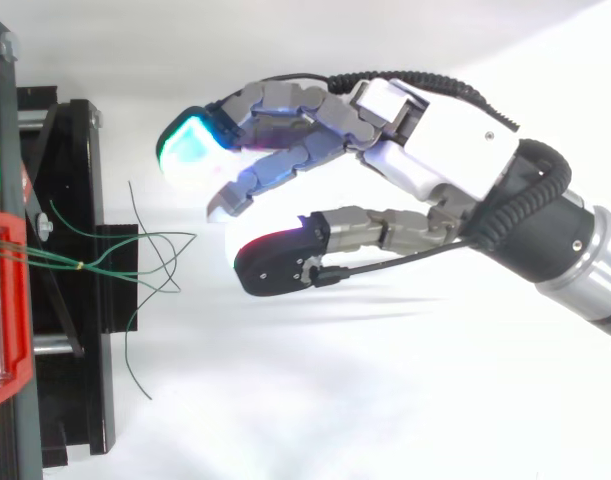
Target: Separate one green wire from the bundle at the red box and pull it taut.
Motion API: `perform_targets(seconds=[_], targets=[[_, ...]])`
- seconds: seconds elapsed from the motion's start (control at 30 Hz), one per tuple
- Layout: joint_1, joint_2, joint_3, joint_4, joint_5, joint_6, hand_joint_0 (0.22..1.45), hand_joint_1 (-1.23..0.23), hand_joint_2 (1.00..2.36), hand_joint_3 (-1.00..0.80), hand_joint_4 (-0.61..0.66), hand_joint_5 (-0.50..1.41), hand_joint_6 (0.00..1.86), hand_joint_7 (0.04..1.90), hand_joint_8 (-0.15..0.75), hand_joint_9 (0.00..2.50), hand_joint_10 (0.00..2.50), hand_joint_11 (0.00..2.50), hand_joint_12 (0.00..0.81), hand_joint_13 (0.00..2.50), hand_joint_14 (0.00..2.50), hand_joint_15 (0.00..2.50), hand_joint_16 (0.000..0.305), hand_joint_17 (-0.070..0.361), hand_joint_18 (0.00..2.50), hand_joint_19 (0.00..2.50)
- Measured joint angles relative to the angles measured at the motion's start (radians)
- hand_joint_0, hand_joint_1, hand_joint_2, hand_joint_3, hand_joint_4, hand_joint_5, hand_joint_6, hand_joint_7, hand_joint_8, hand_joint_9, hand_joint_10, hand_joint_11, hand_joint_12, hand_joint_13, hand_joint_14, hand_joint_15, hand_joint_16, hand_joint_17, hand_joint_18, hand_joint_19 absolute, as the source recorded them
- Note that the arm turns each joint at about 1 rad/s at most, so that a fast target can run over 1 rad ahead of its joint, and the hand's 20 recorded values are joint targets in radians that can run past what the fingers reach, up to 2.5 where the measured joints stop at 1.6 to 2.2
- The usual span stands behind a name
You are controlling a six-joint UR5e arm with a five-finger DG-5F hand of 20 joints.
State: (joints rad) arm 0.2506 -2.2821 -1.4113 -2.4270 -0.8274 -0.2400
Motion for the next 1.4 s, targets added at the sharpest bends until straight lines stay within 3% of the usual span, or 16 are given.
perform_targets(seconds=[0.17,0.3,0.4,0.5,0.73,1.07,1.4], targets=[[-0.002,-0.054,0.061,0.006,-0.002,0.0,0.45,-0.67,1.0,-0.5,0.31,-0.13,0.5,0.91,0.274,0.84,0.01,0.3,0.407,0.3,0.0,0.0,0.075,0.17,0.05,0.0],[-0.007,-0.122,0.145,-0.009,-0.019,0.034,0.46,-0.68,1.0,-0.5,0.31,-0.13,0.5,0.93,0.271,0.84,0.01,0.31,0.399,0.3,0.0,0.0,0.073,0.164,0.07,0.0],[-0.009,-0.141,0.177,-0.019,-0.03,0.031,0.47,-0.68,1.0,-0.5,0.31,-0.12,0.5,0.93,0.272,0.85,0.01,0.31,0.397,0.33,0.0,0.0,0.07,0.159,0.12,0.0],[-0.008,-0.149,0.186,-0.013,-0.033,0.013,0.48,-0.68,1.0,-0.5,0.31,-0.12,0.5,0.93,0.272,0.88,0.01,0.33,0.391,0.42,0.0,0.02,0.068,0.153,0.22,0.0],[-0.005,-0.178,0.19,0.064,-0.036,-0.026,0.49,-0.69,1.0,-0.5,0.31,-0.13,0.5,0.94,0.275,0.95,0.01,0.43,0.39,0.56,0.0,0.12,0.066,0.148,0.4,0.01],[0.002,-0.182,0.199,0.093,-0.039,-0.059,0.48,-0.75,1.0,-0.5,0.33,-0.13,0.5,0.95,0.276,1.02,0.02,0.49,0.388,0.69,0.01,0.21,0.065,0.146,0.55,0.07],[0.002,-0.183,0.207,0.159,-0.078,-0.123,0.49,-0.69,1.0,-0.5,0.32,-0.12,0.5,1.0,0.279,1.14,0.02,0.62,0.376,0.84,0.01,0.32,0.061,0.138,0.68,0.17]])
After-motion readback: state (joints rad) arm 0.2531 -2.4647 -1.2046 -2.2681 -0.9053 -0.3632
